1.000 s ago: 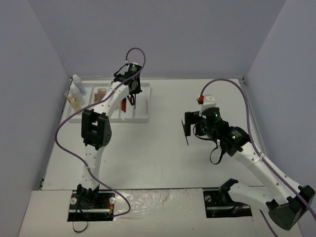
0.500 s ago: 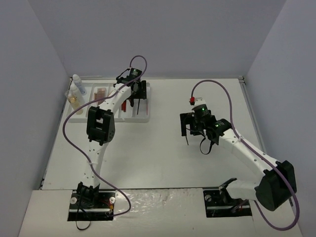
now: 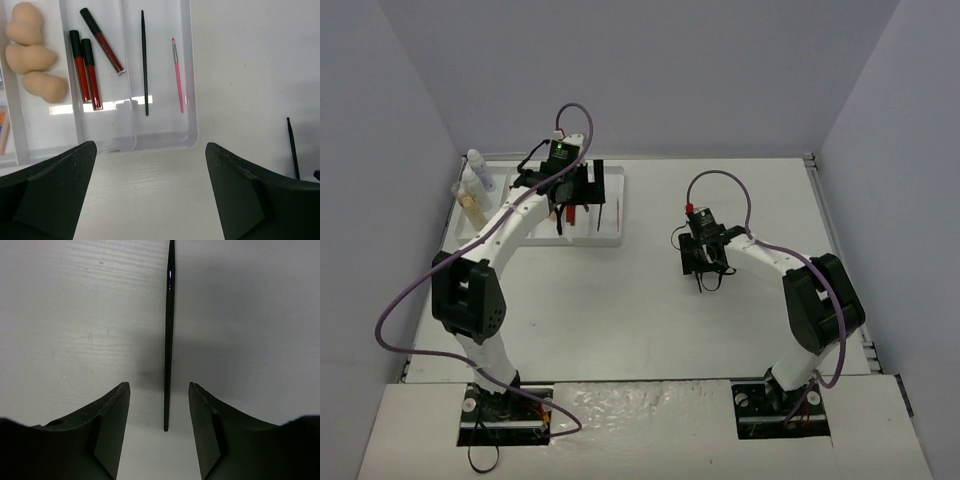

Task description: Organize the makeup

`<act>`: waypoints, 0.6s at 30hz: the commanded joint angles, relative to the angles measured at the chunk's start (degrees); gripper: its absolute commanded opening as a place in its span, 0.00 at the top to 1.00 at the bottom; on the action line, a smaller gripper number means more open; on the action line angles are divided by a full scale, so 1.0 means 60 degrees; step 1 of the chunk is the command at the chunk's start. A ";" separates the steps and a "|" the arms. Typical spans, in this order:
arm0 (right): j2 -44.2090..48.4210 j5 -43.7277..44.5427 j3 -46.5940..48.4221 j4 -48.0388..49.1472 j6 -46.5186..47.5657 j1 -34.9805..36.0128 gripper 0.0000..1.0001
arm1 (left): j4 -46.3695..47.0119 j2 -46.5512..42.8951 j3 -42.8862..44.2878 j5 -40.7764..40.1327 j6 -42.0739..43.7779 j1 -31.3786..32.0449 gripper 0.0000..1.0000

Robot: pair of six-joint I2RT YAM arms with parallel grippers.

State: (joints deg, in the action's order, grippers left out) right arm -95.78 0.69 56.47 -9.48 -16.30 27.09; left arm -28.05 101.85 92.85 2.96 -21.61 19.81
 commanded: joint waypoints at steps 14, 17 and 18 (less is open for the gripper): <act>-0.2416 0.0582 0.0866 0.1156 -0.0447 0.0078 0.97 | 0.0690 -0.7676 -0.5697 -0.1733 0.1456 -0.0248 0.03; -0.2610 0.0538 0.1176 0.1131 -0.0444 0.0208 1.00 | 0.0601 -0.8638 -0.6360 -0.2094 0.1557 -0.0270 0.03; -0.2632 0.0492 0.1328 0.1120 -0.0485 0.0286 1.00 | 0.0532 -0.8895 -0.6564 -0.2264 0.1559 -0.0270 0.03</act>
State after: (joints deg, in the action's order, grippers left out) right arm -107.38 3.95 63.43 -0.48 -18.08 27.42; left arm -26.35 54.50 55.26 -5.56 -14.41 18.65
